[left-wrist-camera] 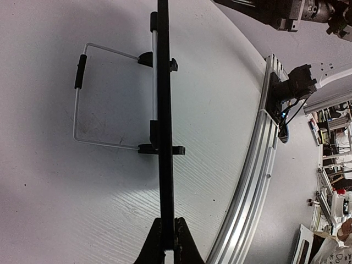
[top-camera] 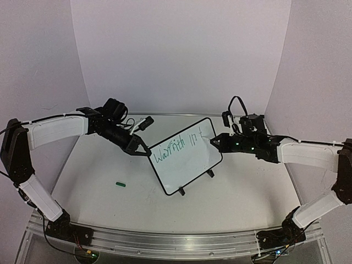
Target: Write a sentence on the whiteboard
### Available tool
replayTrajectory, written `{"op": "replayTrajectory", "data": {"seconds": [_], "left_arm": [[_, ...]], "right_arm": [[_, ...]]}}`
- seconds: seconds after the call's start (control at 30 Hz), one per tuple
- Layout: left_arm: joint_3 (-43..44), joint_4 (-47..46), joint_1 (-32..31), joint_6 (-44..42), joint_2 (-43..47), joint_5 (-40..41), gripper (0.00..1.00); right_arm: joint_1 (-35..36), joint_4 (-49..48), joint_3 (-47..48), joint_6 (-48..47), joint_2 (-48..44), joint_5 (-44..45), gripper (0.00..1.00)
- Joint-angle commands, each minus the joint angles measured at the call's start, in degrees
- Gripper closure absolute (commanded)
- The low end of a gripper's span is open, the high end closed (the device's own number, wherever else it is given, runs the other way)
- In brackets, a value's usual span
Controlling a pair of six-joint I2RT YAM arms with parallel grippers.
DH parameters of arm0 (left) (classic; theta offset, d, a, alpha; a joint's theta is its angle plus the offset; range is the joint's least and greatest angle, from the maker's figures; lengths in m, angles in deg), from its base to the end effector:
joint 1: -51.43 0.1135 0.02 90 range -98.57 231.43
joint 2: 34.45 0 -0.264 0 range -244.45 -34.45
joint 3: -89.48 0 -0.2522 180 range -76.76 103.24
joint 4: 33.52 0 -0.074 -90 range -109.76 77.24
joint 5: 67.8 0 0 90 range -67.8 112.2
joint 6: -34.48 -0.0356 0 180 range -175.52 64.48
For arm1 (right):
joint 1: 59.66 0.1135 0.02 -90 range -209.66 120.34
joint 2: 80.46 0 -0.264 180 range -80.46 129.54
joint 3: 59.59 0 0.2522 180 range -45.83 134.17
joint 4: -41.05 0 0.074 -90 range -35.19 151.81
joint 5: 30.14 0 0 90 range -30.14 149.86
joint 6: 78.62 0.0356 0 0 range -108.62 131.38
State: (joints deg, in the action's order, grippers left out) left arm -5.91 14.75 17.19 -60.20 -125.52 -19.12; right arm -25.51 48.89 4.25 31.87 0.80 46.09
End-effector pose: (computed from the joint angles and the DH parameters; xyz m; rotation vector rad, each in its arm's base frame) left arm 0.2626 -0.2072 0.2668 1.1192 2.2650 -1.1180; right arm 0.2590 0.1859 0.2526 -0.4086 2.0622 0.8347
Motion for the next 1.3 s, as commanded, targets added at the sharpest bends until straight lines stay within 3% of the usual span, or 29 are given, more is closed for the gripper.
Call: {"op": "replayTrajectory", "data": {"seconds": [0.0,0.37,0.73,1.27], "left_arm": [[0.52,2.65,-1.98,-2.90,-1.48,0.60,1.00],[0.52,2.59,-1.97,-2.89,-1.64,0.43,1.00],[0.56,2.69,-1.98,-2.93,-1.59,0.50,1.00],[0.52,2.79,-2.06,-3.03,-1.13,0.56,1.00]], "right_arm": [[-0.22,0.23,0.91,-0.03,-2.00,3.39,1.00],[-0.21,0.63,3.22,-0.99,-5.61,1.00,1.00],[-0.18,1.70,9.35,-3.82,0.46,1.38,1.00],[-0.22,1.97,6.28,-2.84,1.12,3.21,1.00]]}}
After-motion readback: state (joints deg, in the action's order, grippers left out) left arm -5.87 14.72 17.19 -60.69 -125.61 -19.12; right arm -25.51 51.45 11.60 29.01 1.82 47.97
